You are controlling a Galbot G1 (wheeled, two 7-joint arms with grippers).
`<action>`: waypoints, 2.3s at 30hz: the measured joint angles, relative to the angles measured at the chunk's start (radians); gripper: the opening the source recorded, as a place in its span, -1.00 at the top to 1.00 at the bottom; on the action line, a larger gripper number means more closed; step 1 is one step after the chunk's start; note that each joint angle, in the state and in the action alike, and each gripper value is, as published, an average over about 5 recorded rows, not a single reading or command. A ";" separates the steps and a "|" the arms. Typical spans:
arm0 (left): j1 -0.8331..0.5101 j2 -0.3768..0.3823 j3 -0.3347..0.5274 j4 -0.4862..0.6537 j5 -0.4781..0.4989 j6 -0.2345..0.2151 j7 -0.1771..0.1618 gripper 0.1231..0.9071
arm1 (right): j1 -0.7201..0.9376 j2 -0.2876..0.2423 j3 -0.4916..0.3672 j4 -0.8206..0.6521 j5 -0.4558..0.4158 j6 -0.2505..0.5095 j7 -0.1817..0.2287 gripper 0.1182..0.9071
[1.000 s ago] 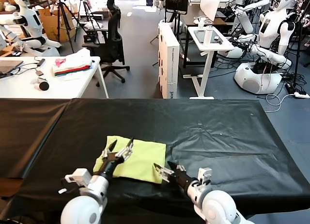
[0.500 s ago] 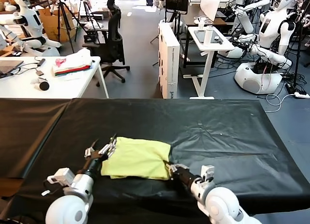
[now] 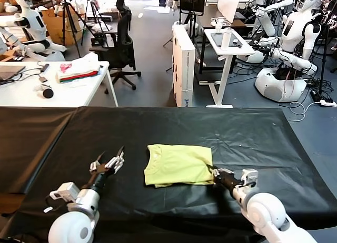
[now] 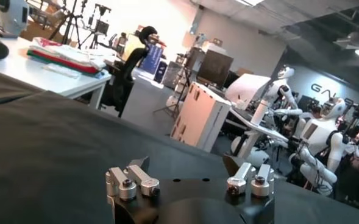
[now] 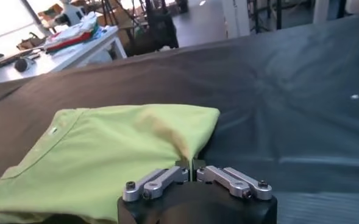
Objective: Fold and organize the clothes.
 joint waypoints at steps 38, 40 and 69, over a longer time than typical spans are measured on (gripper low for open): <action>0.421 0.193 -0.134 -0.055 0.299 -0.353 0.066 -1.00 | -0.694 0.103 0.350 0.140 -0.589 0.785 0.099 -1.00; 0.453 0.196 -0.156 -0.055 0.285 -0.363 0.076 -1.00 | -0.738 0.112 0.358 0.164 -0.583 0.778 0.103 -1.00; 0.558 0.194 -0.179 -0.058 0.255 -0.360 0.111 -1.00 | -0.826 0.120 0.362 0.210 -0.570 0.732 0.112 -1.00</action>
